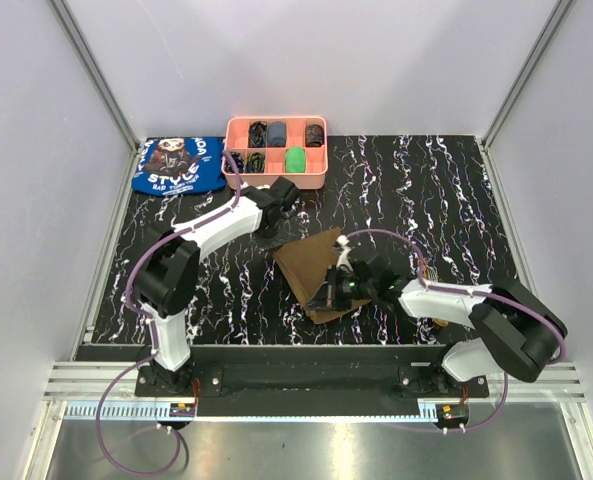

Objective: Fold the napkin into a case and place the utensils inside
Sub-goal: Fold the lower triangle-folded napkin at the center of the board.

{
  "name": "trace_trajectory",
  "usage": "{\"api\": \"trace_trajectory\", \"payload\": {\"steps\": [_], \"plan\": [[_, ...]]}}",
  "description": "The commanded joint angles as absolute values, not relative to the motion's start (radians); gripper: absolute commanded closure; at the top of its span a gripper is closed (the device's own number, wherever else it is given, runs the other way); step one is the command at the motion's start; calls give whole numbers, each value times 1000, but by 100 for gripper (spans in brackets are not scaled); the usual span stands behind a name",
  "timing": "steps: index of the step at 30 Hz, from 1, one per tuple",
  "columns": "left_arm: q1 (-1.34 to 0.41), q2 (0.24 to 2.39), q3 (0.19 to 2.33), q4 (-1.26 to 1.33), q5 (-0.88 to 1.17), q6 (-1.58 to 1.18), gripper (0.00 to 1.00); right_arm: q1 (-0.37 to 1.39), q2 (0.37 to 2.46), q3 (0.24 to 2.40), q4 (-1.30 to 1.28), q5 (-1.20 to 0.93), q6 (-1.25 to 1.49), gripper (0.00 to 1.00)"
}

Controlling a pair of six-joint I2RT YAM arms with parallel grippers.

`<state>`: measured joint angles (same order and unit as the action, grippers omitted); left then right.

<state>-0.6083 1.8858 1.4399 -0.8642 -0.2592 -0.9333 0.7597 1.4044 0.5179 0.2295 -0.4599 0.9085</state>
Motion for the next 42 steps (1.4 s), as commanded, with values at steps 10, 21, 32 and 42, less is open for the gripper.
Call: {"api": "trace_trajectory", "payload": {"steps": [10, 21, 32, 42], "plan": [[-385, 1506, 1135, -710, -365, -675, 100, 1057, 1704, 719, 382, -577, 1005, 100], [-433, 1704, 1308, -779, -411, -807, 100, 1013, 1685, 641, 514, -606, 1077, 100], [-512, 1874, 1454, -859, -477, -945, 100, 811, 1675, 488, 528, -693, 1016, 100], [-557, 1920, 1537, -853, -499, -963, 100, 802, 1776, 451, 574, -664, 988, 100]]}}
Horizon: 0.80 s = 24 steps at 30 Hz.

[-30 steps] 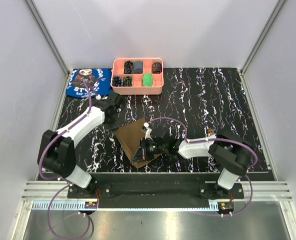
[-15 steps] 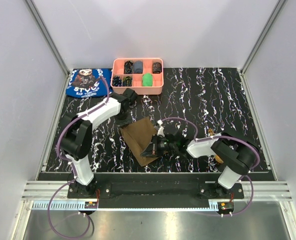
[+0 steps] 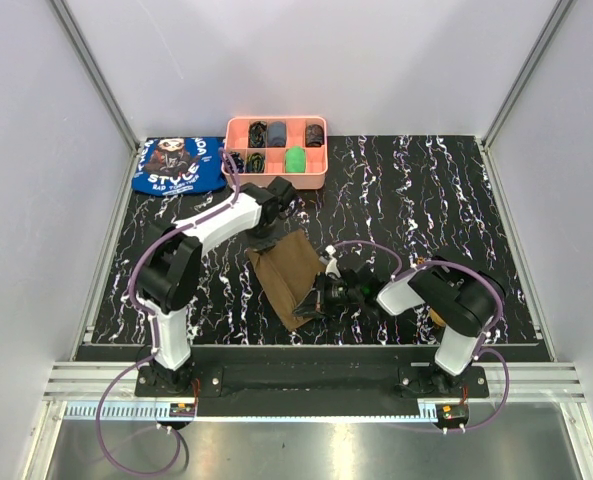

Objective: Fold the napkin into a case and place the utensils inside
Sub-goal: Fold the lower triangle-folded napkin at the center of the board.

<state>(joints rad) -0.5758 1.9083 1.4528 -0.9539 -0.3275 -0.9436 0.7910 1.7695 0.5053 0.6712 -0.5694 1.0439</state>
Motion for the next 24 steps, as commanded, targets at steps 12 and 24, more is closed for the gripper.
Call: {"api": "trace_trajectory", "payload": {"steps": [12, 24], "plan": [[-571, 1977, 1552, -822, -488, -992, 100, 775, 1677, 500, 285, -571, 847, 96], [-581, 1979, 1511, -727, -485, -991, 99, 775, 1652, 540, 151, -529, 790, 79]]}}
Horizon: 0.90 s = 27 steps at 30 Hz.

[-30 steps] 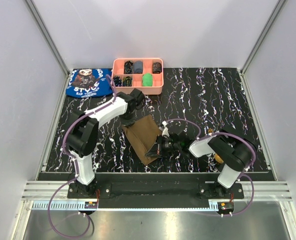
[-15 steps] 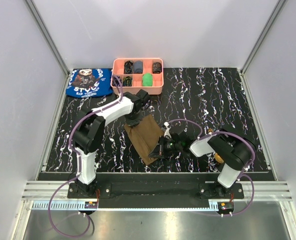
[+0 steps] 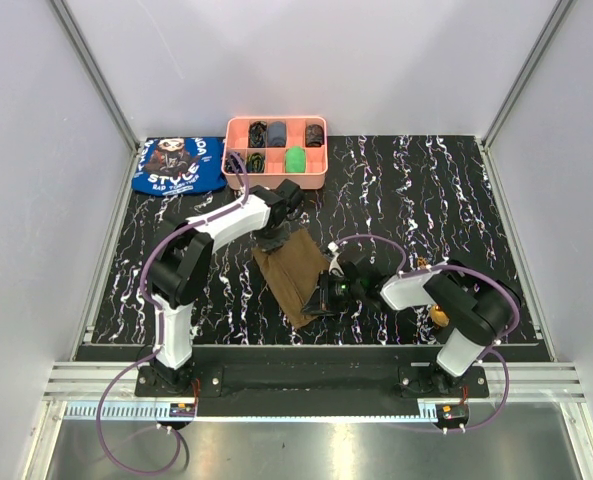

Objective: Fold the napkin into a case and place the utensils inside
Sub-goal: Fold the lower triangle-folded napkin at the center of the board.

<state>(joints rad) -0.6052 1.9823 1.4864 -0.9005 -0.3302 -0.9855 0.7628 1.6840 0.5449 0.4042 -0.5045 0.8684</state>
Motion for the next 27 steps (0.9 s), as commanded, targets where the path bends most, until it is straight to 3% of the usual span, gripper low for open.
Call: {"api": "trace_trajectory", "payload": {"steps": [1, 2, 3, 8, 18, 20, 23, 24, 27], "plan": [[-581, 1979, 1506, -712, -483, -986, 99, 775, 1619, 563, 91, -519, 779, 74], [-581, 1983, 1503, -707, -482, -982, 99, 772, 1599, 577, 60, -503, 755, 70], [-581, 1990, 1505, -703, -480, -973, 98, 761, 1579, 590, 31, -497, 738, 56], [-581, 1987, 1482, -640, -443, -928, 93, 657, 1513, 664, -87, -542, 664, 43], [-584, 1974, 1482, -600, -391, -844, 96, 545, 1598, 903, -232, -522, 563, 36], [-591, 1971, 1476, -595, -380, -841, 97, 545, 1646, 937, -238, -511, 560, 44], [-597, 1973, 1463, -583, -367, -838, 97, 543, 1710, 986, -215, -485, 558, 60], [-598, 1974, 1462, -578, -365, -838, 97, 543, 1738, 1018, -212, -476, 558, 71], [-603, 1982, 1463, -572, -357, -836, 97, 543, 1794, 1090, -207, -463, 540, 85]]}}
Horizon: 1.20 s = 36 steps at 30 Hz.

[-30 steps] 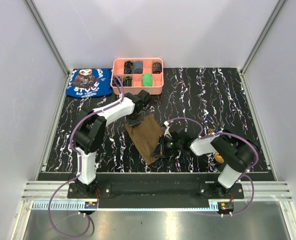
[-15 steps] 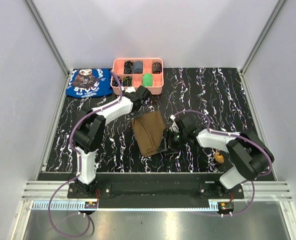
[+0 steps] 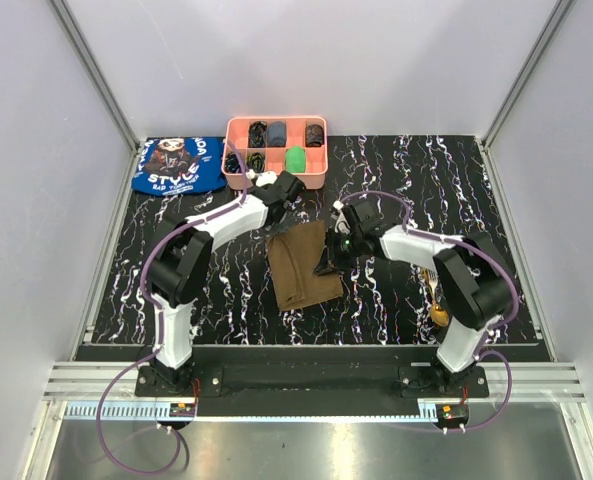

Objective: Fold the napkin into a case and place the utensils inside
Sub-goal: Fold the lower triangle-folded napkin at the center of the board.

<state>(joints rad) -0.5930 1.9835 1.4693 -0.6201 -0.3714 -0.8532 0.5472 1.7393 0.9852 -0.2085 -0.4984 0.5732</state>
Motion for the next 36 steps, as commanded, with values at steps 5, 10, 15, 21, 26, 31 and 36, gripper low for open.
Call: {"api": "trace_trajectory", "payload": {"steps": [5, 10, 15, 21, 26, 31, 36], "plan": [[-609, 1996, 1471, -571, -347, -831, 98, 543, 1847, 1184, -212, -449, 520, 94], [-614, 1996, 1468, -557, -331, -839, 98, 537, 1940, 1278, -212, -466, 506, 98], [-626, 2008, 1479, -549, -321, -842, 98, 534, 2035, 1353, -209, -482, 505, 100], [-632, 2042, 1505, -538, -298, -847, 98, 522, 2103, 1388, -207, -495, 509, 100], [-637, 2060, 1505, -509, -287, -848, 97, 512, 2117, 1375, -202, -506, 514, 100], [-637, 2065, 1499, -502, -282, -856, 95, 496, 2037, 1336, -222, -491, 522, 96], [-637, 2052, 1496, -500, -291, -865, 94, 494, 1925, 1241, -216, -576, 545, 82]]}}
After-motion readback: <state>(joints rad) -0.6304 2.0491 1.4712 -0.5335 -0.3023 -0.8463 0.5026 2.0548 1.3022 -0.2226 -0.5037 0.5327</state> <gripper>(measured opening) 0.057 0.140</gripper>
